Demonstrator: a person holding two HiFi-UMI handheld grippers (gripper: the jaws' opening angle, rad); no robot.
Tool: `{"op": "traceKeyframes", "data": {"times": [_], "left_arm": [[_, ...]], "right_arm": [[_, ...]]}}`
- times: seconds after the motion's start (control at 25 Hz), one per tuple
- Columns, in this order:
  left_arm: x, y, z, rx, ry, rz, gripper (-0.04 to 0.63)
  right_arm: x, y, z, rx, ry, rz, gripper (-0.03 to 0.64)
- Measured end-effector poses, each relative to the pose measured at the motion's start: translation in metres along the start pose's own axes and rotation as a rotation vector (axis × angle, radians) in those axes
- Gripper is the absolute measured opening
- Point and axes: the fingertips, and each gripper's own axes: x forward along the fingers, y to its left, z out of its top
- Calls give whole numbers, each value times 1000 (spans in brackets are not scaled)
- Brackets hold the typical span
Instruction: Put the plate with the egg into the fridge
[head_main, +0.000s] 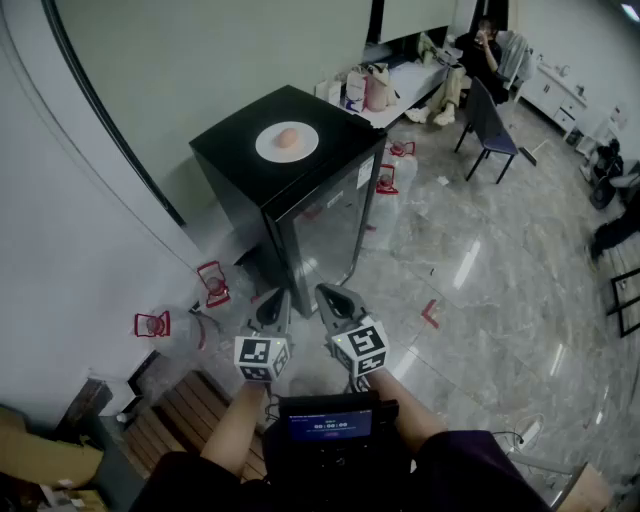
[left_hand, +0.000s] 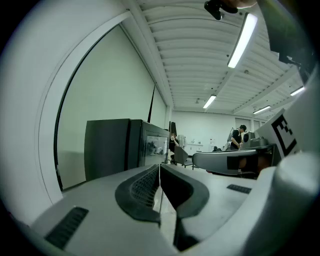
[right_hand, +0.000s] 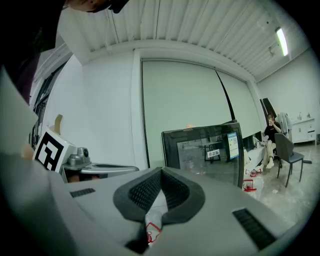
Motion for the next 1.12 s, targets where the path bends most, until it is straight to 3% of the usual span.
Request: {"op": "traceKeyframes", "data": {"times": [0.4, 0.68, 0.92, 1.12], "left_arm": [[17, 6, -8, 7, 27, 35, 17], [47, 38, -48, 38, 149, 140, 18], [93, 62, -91, 61, 273, 113, 74], [120, 60, -96, 71, 282, 32, 74]], "right_arm": [[1, -12, -1, 5, 1, 23, 9], [-10, -13, -1, 17, -7, 31, 9], [-9, -16, -11, 56, -22, -77, 9], [-14, -15, -23, 82, -28, -203, 9]]}}
